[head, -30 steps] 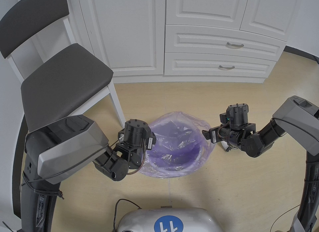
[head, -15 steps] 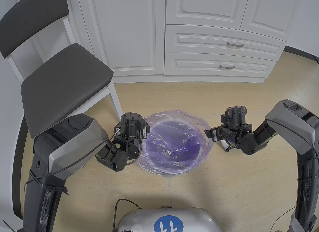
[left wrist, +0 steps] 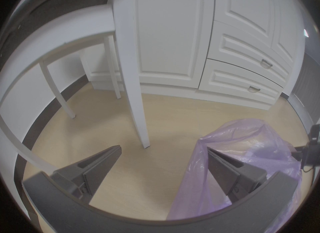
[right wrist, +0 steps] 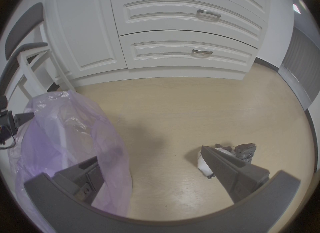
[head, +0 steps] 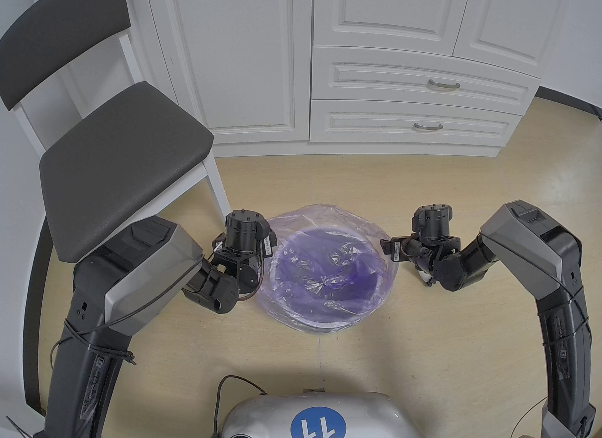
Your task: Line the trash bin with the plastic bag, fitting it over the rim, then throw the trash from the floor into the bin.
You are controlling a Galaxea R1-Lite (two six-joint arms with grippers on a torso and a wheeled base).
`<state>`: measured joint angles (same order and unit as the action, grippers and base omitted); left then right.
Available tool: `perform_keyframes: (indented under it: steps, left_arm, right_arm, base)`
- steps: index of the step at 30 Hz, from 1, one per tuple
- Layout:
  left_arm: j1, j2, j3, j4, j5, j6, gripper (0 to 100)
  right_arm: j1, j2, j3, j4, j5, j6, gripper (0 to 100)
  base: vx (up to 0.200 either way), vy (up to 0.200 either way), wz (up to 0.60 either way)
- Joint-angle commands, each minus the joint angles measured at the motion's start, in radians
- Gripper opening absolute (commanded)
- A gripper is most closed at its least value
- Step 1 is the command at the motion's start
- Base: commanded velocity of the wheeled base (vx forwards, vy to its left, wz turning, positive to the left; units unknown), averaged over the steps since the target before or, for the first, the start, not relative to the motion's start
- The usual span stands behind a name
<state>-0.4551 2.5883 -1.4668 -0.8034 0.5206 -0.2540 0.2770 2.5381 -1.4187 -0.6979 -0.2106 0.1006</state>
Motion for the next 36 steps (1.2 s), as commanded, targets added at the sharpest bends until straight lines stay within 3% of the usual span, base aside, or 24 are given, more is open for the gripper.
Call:
perform_keyframes:
  steps: [1, 8, 19, 22, 27, 36]
  left_arm:
    - [0.024, 0.044, -0.09, 0.09, -0.002, -0.059, 100]
    - [0.062, 0.098, -0.208, 0.265, -0.019, -0.151, 100]
    - [0.065, 0.05, -0.187, 0.486, -0.093, -0.185, 100]
    - [0.065, 0.023, -0.188, 0.575, -0.148, -0.229, 100]
    - [0.067, -0.007, -0.185, 0.627, -0.203, -0.263, 100]
    - [0.067, 0.003, -0.188, 0.678, -0.206, -0.255, 100]
  right_arm:
    - [0.004, 0.08, -0.066, 0.001, 0.005, 0.042, 100]
    - [0.01, 0.102, -0.132, 0.095, 0.01, 0.12, 100]
    - [0.005, 0.117, -0.181, 0.232, 0.002, 0.134, 100]
    - [-0.001, 0.136, -0.223, 0.302, -0.007, 0.139, 100]
    - [-0.004, 0.171, -0.266, 0.376, -0.039, 0.137, 100]
    - [-0.004, 0.222, -0.312, 0.489, -0.041, 0.134, 100]
  base:
    - [0.0, 0.0, 0.0]
    - [0.0, 0.0, 0.0]
    - [0.0, 0.0, 0.0]
    - [0.0, 0.0, 0.0]
    - [0.0, 0.0, 0.0]
    - [0.0, 0.0, 0.0]
